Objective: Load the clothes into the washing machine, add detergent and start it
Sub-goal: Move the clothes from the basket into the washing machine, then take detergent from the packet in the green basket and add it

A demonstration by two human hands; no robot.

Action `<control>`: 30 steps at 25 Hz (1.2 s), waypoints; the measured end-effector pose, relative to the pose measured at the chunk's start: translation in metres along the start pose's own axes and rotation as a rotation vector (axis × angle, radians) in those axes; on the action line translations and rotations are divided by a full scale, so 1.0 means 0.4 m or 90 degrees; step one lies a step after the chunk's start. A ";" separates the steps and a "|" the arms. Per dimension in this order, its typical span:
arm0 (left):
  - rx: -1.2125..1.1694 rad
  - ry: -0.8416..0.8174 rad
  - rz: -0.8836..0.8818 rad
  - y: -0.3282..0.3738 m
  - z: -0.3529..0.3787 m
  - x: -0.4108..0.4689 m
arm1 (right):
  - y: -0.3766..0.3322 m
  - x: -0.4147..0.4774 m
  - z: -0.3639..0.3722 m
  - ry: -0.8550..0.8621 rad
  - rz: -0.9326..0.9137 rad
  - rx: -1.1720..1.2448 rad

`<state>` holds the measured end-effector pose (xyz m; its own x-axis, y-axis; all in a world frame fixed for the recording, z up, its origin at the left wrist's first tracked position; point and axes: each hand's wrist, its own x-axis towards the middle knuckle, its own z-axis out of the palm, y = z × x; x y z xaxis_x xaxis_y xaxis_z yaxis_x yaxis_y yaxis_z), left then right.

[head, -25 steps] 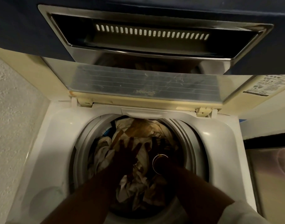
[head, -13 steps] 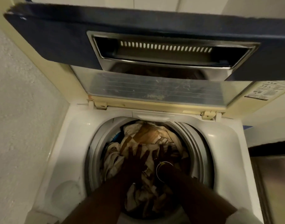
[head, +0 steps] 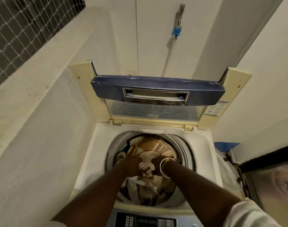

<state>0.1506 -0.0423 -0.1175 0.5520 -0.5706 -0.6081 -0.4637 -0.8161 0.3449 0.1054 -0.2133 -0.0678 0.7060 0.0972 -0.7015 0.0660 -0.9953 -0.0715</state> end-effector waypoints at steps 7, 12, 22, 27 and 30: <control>0.048 0.227 0.043 0.080 -0.049 -0.183 | -0.017 -0.179 -0.006 0.158 0.031 0.015; 0.117 0.294 0.047 0.178 -0.054 -0.340 | -0.020 -0.376 -0.005 0.313 0.041 0.029; 0.088 0.402 0.007 0.229 -0.049 -0.442 | -0.037 -0.489 -0.018 0.513 0.062 -0.019; -0.113 0.400 0.012 0.149 -0.089 -0.355 | -0.063 -0.384 -0.046 0.531 0.101 0.173; -0.335 0.386 -0.031 0.125 -0.125 -0.294 | -0.104 -0.310 -0.071 0.549 0.183 0.529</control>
<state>0.0970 -0.0205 0.0069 0.9135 -0.3603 -0.1889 -0.1253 -0.6911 0.7119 0.0351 -0.1839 0.0423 0.8764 -0.4730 -0.0908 -0.4145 -0.6446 -0.6424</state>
